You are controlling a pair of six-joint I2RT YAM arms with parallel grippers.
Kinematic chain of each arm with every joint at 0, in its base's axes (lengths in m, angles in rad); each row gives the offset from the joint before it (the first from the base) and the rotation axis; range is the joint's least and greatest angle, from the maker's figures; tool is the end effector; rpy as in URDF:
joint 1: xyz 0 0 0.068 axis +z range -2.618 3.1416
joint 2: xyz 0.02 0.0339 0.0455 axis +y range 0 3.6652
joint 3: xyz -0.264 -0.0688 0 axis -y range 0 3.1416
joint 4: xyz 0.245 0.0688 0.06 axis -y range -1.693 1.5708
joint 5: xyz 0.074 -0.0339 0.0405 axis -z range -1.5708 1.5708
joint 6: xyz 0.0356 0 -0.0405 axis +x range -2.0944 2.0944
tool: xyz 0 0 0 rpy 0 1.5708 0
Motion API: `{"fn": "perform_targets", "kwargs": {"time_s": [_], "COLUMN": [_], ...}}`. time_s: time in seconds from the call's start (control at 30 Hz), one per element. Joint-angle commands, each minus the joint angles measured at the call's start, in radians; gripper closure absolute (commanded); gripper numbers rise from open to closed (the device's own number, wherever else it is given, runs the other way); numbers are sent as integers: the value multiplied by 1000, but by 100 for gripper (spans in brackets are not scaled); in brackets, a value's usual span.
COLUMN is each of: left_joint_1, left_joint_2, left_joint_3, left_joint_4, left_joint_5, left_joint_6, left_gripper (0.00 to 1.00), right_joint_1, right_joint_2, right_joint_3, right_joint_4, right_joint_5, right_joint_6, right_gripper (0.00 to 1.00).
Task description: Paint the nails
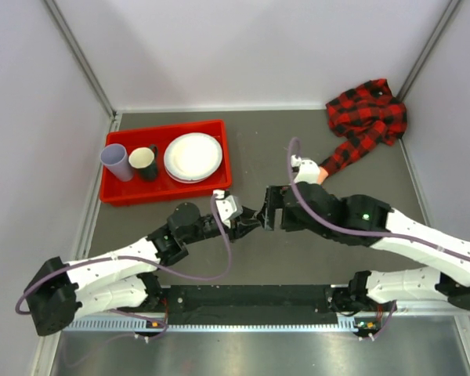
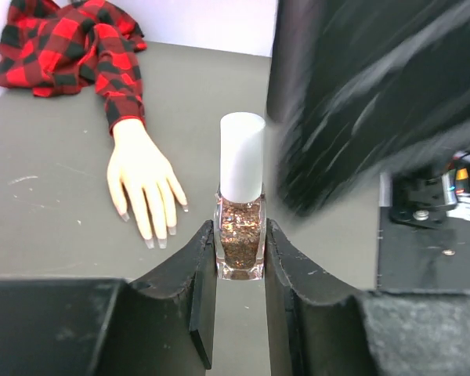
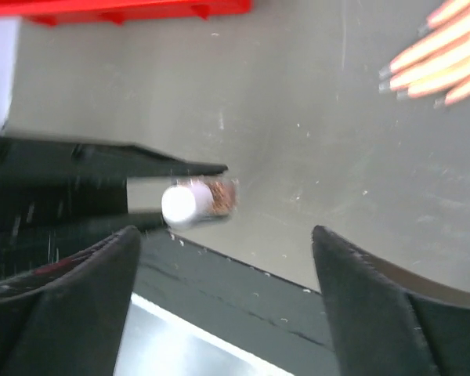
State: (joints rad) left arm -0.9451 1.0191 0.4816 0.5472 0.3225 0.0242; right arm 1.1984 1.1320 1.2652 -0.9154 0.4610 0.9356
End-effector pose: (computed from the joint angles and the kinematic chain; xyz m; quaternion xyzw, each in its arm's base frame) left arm 0.1259 -0.1935 0.2655 0.4245 0.5614 -0.4128 0.5781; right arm 0.0940 0.1971 0.3699 -0.0308 0.9026 0.2257 0.3653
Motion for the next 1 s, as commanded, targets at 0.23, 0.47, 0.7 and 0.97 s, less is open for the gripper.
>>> {"fn": "perform_targets", "kwargs": {"time_s": [0.23,0.47,0.7,0.97], "left_joint_1": [2,2,2,2], "left_joint_2": [-57,24,35,32], "left_joint_3": [158,245,244,238], "left_joint_4": [-138,-116,-101,-112], "left_joint_5": [475,687,691,665], "left_joint_6": [-231,-337,-339,-323], "left_gripper": [100,100,100,100], "right_joint_1": [-74,-143,-143,-145], "right_joint_2": [-215,-141,-112,-135], "right_joint_3": [86,160,154,149], "right_joint_4": [6,-2,-19,-20], "right_joint_5": [-582,-786,-812,-818], "right_joint_6": [-694,-831,-834,-816], "right_gripper": [18,35,65,55]}}
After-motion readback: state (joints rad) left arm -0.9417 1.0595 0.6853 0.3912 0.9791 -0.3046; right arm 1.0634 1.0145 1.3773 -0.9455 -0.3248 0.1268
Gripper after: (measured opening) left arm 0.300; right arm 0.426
